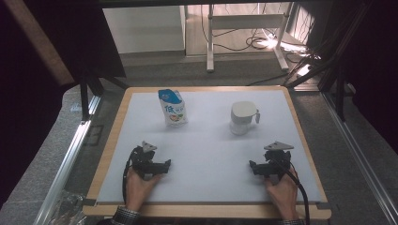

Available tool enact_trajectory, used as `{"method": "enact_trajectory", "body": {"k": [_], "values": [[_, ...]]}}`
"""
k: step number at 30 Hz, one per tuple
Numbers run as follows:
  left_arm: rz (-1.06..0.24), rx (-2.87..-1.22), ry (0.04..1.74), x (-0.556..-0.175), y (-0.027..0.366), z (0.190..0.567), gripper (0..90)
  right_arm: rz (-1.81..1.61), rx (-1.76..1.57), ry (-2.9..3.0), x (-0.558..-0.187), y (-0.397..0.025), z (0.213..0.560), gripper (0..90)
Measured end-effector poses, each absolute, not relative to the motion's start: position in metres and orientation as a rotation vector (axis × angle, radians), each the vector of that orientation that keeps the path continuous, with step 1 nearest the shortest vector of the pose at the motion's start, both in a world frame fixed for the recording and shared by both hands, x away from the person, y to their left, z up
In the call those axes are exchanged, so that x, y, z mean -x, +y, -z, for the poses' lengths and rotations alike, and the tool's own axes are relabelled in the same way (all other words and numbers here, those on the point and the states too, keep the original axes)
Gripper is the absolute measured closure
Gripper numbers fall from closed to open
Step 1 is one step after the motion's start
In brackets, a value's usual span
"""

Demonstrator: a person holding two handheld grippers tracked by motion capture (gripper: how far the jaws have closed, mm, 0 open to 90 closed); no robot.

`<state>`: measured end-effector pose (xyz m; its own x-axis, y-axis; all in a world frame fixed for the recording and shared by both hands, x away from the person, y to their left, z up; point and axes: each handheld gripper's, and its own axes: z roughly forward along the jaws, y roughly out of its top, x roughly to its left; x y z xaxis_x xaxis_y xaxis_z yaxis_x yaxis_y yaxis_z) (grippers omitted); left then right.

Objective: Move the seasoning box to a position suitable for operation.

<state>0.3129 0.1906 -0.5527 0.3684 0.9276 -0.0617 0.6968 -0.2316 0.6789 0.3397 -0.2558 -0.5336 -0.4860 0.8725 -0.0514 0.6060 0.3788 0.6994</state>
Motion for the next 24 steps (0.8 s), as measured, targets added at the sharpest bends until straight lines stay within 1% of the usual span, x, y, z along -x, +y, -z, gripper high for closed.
{"method": "enact_trajectory", "body": {"k": [9, 13, 16, 24], "values": [[-0.48, -2.019, 1.395, -0.3135, 0.1896, 0.5525, 0.0, -0.871, -1.278, 2.231, -0.3398, -0.256, 0.5337, 0.0], [-0.464, -2.052, 1.311, -0.3153, 0.192, 0.5516, 4.1, -0.873, -1.28, 2.23, -0.3397, -0.2558, 0.5336, 0.0], [-0.44, -2.082, 1.275, -0.3175, 0.1949, 0.5504, 5.0, -0.872, -1.278, 2.231, -0.3398, -0.2559, 0.5336, 0.0], [-0.447, -2.077, 1.254, -0.3171, 0.1954, 0.5528, 3.3, -0.871, -1.278, 2.231, -0.3399, -0.2557, 0.5336, 0.0]]}}
